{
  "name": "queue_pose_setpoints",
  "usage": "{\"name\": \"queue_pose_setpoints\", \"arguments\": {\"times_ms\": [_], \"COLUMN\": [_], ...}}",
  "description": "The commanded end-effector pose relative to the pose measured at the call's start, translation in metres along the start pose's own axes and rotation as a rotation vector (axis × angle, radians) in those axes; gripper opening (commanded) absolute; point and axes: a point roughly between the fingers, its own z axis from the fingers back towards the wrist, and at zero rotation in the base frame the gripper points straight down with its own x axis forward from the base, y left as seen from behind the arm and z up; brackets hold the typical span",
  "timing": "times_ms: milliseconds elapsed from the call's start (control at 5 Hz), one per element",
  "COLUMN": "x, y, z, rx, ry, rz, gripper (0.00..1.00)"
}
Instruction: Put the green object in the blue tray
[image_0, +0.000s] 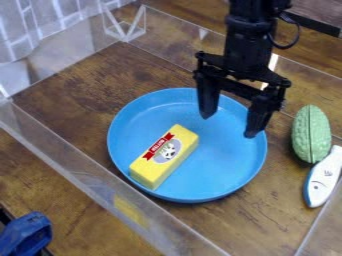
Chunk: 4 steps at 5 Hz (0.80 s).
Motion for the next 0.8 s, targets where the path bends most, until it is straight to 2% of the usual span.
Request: {"name": "queue_pose_setpoints", "arguments": {"times_ms": [0,400,600], "x": [0.017,0.036,0.041], "y": [-0.013,-0.027,-0.031], "z": [0.018,0.017,0.015], "rx": [-0.013,-0.034,-0.039], "ry": [-0.094,-0.136,-0.144], "rz": [-0.023,-0.054,-0.058], "gripper": [1.00,1.00,1.00]}}
